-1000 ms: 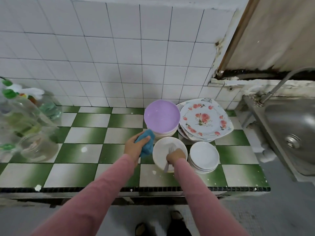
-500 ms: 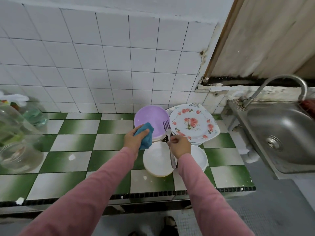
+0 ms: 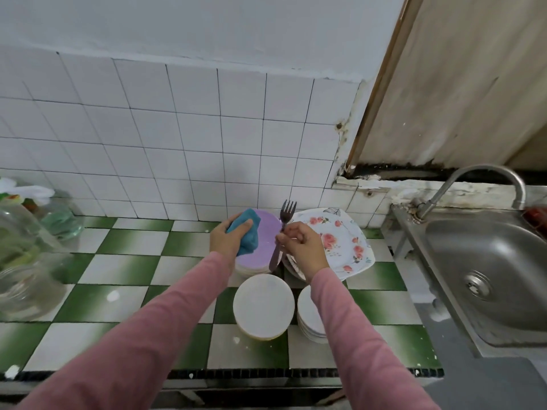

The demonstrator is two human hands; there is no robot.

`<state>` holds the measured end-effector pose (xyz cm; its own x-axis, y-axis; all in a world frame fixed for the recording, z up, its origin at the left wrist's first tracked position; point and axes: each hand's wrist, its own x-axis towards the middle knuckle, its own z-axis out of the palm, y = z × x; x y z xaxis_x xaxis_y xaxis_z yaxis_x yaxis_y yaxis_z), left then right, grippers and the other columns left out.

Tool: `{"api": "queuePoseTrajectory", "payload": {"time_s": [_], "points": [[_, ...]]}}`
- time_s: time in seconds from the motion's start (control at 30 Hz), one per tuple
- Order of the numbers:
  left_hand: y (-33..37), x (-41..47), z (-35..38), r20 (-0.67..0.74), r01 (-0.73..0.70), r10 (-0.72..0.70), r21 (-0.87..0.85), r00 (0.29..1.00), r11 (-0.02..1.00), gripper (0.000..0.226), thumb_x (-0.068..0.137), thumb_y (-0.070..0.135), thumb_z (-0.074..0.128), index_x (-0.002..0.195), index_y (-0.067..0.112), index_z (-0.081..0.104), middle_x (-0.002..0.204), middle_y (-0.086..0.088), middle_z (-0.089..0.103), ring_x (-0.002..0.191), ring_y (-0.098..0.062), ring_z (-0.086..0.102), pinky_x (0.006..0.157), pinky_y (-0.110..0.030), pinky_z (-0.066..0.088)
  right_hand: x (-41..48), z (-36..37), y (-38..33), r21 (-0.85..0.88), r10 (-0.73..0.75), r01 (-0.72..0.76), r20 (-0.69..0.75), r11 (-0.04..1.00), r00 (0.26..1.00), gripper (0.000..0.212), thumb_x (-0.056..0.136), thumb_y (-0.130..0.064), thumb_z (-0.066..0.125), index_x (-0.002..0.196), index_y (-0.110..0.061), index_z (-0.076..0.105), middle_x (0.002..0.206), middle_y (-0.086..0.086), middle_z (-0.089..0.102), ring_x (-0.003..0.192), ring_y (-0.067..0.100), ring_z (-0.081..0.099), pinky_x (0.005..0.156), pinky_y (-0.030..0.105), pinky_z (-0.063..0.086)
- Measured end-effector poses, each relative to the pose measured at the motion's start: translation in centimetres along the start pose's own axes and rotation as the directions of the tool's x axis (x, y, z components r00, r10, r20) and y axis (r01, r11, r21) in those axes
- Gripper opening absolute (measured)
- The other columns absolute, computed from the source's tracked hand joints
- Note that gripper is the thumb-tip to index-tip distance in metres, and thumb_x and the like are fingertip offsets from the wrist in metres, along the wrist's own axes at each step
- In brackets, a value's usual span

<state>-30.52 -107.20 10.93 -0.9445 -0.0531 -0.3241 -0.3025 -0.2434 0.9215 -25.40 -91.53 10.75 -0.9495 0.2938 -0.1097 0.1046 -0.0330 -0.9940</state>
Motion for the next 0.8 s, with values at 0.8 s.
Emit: {"api": "queuePoseTrajectory", "payload": {"time_s": [0.8], "points": [[3.8, -0.5, 6.0, -0.055, -0.505, 0.525, 0.205, 0.850, 0.839, 0.031, 0.090, 0.016, 0.070, 0.118, 0.026, 0.066, 0.106, 0.017, 0.065, 0.089, 0.010, 0.060, 0.072, -0.006, 0.048, 2.5, 0.9, -3.9, 0.093, 0.094, -0.109, 0.148, 0.990, 0.985, 0.031, 0.100, -0.002, 0.048, 0.129, -0.013, 0.054, 0.079, 0.010, 0.063, 0.061, 0.015, 0.049, 0.052, 0.023, 0.044]]}}
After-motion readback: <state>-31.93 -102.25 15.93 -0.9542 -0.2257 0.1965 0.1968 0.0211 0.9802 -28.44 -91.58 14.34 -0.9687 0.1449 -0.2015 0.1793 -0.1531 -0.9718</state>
